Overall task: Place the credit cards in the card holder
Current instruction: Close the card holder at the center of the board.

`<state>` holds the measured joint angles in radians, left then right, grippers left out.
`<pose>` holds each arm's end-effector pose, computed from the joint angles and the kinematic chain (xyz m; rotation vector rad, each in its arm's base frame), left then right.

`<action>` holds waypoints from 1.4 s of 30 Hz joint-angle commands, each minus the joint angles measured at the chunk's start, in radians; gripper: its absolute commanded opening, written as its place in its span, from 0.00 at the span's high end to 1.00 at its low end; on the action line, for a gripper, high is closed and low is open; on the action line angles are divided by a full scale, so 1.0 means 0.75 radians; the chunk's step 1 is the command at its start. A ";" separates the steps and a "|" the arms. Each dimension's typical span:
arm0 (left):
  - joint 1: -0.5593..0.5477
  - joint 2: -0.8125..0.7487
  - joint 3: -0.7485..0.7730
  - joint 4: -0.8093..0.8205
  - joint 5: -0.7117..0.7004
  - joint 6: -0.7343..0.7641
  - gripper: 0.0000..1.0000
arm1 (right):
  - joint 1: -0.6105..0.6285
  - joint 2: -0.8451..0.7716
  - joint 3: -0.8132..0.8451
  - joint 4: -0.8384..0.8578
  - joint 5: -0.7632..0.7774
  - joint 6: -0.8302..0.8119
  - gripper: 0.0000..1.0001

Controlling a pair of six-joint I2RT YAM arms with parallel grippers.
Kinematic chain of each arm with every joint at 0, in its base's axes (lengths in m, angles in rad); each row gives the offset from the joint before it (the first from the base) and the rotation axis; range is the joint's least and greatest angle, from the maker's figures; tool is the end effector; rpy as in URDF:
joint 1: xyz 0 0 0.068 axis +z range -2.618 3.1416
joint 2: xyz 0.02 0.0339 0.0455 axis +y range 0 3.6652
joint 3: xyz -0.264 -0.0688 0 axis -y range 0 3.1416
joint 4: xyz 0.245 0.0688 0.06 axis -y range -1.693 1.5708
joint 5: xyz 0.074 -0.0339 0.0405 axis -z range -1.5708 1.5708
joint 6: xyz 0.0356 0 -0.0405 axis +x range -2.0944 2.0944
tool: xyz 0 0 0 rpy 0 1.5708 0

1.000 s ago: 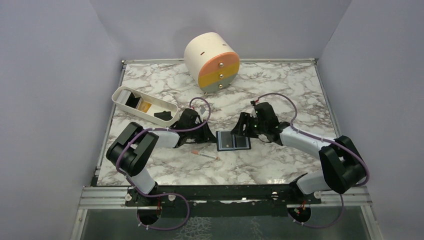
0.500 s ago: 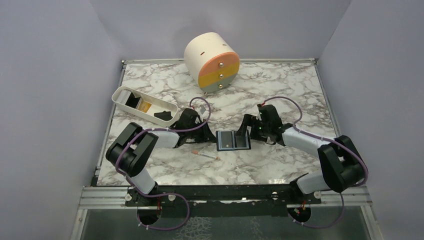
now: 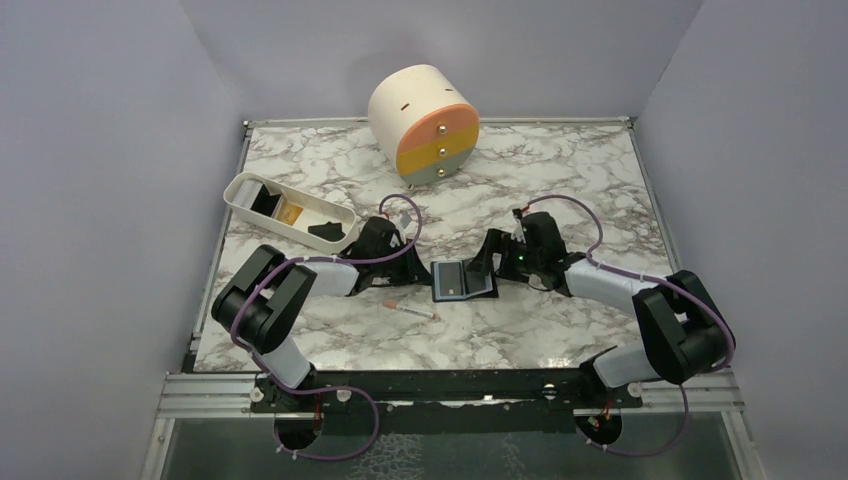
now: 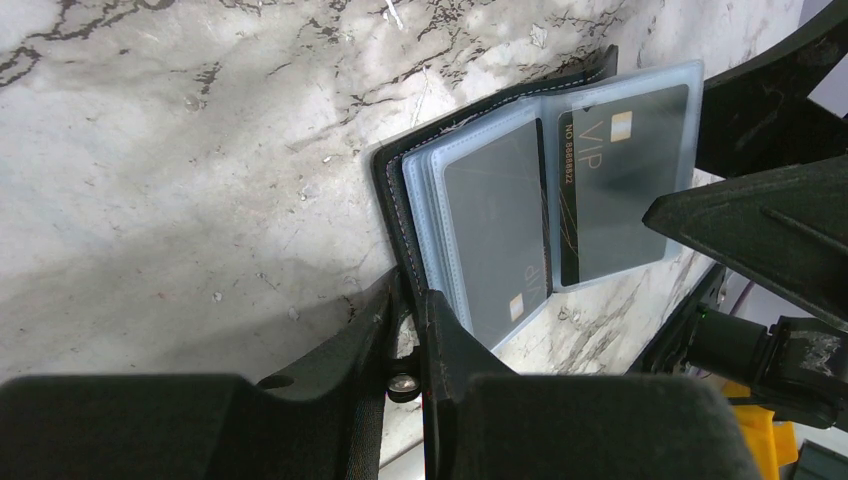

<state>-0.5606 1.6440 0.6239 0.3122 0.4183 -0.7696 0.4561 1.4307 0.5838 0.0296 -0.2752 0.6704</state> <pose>0.2460 -0.1715 0.1301 -0.0176 2.4883 -1.1172 0.2331 0.1252 0.1521 0.1323 2.5211 0.8277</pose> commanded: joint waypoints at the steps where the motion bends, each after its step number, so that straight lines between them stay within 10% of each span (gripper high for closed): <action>1: -0.011 -0.033 -0.012 0.007 -0.001 0.016 1.00 | 0.010 -0.030 -0.007 0.049 -0.109 0.021 0.11; 42: -0.029 -0.013 0.035 0.015 -0.004 -0.038 1.00 | 0.011 0.126 0.039 0.428 -0.601 0.184 0.22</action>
<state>-0.5728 1.6436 0.6262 0.3126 0.4179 -0.7906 0.4580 1.4994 0.5827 0.3073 -0.6979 0.8082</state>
